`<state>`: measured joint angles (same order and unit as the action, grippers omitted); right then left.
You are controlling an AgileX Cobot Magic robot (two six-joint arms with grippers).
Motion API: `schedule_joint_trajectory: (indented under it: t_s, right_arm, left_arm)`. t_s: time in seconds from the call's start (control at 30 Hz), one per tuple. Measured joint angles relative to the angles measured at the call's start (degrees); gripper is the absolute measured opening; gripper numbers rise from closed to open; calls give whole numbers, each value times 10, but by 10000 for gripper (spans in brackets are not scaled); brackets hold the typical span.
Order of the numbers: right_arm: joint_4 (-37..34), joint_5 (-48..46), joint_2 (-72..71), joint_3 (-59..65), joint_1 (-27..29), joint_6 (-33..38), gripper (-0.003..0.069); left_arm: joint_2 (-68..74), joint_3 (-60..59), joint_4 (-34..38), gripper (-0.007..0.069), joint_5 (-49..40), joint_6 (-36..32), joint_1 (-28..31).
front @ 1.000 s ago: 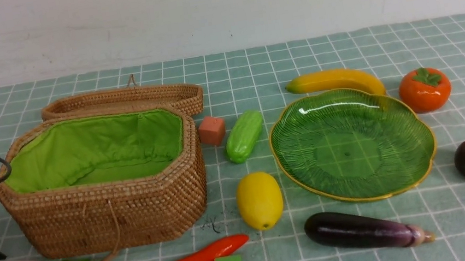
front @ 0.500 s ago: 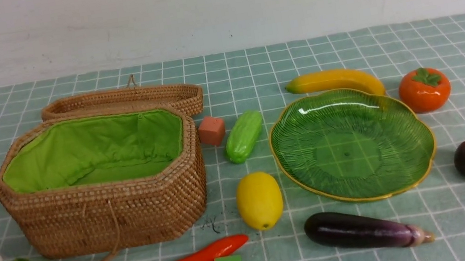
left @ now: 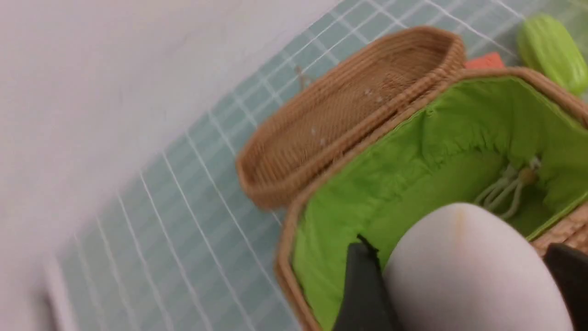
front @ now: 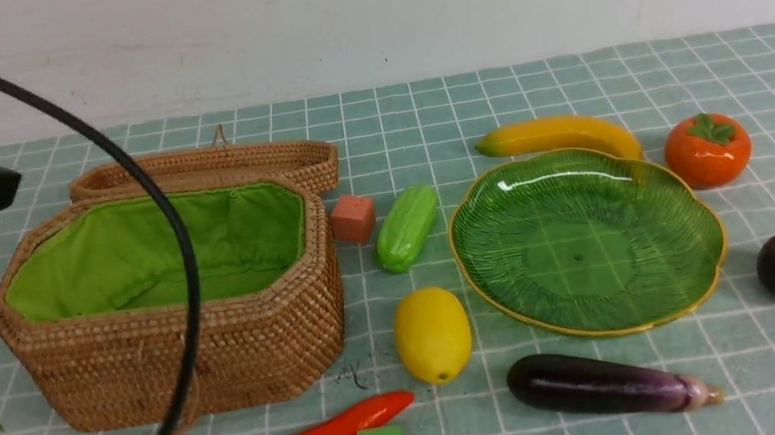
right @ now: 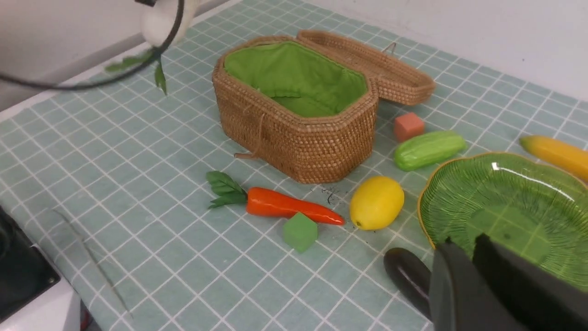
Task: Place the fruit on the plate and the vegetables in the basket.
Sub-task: Take a daikon with your left arm and place it on the basket on the left.
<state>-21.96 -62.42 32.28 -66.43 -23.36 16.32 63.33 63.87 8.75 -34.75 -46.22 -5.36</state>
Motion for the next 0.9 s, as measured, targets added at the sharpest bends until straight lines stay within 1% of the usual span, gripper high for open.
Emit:
schedule_joint_trajectory:
  t_s: [0.03, 0.07, 0.1, 0.13, 0.23, 0.3, 0.33, 0.4, 0.47, 0.5, 0.57, 0.63, 0.67, 0.7, 0.73, 0.77, 0.83, 0.87, 0.9]
  right_arm:
    - [0, 0, 0, 0, 0, 0, 69]
    - [2, -2, 0, 0, 0, -1, 69]
    - [2, -2, 0, 0, 0, -2, 69]
    - [2, -3, 0, 0, 0, -2, 69]
    - [2, -3, 0, 0, 0, -2, 69]
    - [2, -4, 0, 0, 0, -2, 69]
    - [2, -4, 0, 0, 0, -2, 69]
    - [4, -13, 0, 0, 0, -2, 71]
    - [6, -21, 0, 0, 0, -2, 71]
    - [6, -21, 0, 0, 0, -2, 73]
    - [8, -21, 0, 0, 0, -2, 73]
    - [9, -21, 0, 0, 0, -2, 74]
    - [9, -21, 0, 0, 0, -2, 74]
    - [9, -21, 0, 0, 0, -2, 74]
    - [9, -22, 0, 0, 0, -2, 74]
    - [9, -23, 0, 0, 0, -2, 74]
    - [9, -25, 0, 0, 0, -4, 74]
    - [9, -29, 0, 0, 0, -7, 74]
    - [9, -29, 0, 0, 0, -7, 74]
  left_arm:
    - [2, 2, -4, 447, 0, -12, -4]
    - [25, 24, -49, 447, -1, -54, -41]
    - [28, 26, -53, 447, -1, -58, -45]
    - [48, 37, -81, 447, 1, -76, -65]
    - [99, 55, -151, 447, 6, -85, -106]
    - [132, 63, -193, 447, 8, -70, -126]
    - [132, 63, -197, 447, 8, -70, -127]
    - [166, 74, -242, 447, 10, -25, -146]
    - [182, 82, -281, 447, 24, 3, -163]
    - [186, 85, -294, 447, 32, 8, -168]
    - [199, 88, -348, 447, 55, 15, -183]
    - [216, 89, -379, 447, 69, 28, -189]
    - [221, 89, -384, 447, 74, 35, -190]
    - [236, 89, -391, 447, 84, 60, -190]
    - [238, 89, -393, 447, 88, 64, -190]
    - [255, 89, -402, 447, 101, 93, -190]
    - [271, 89, -413, 447, 108, 118, -190]
    - [287, 89, -430, 447, 112, 140, -190]
    - [289, 89, -430, 447, 112, 140, -190]
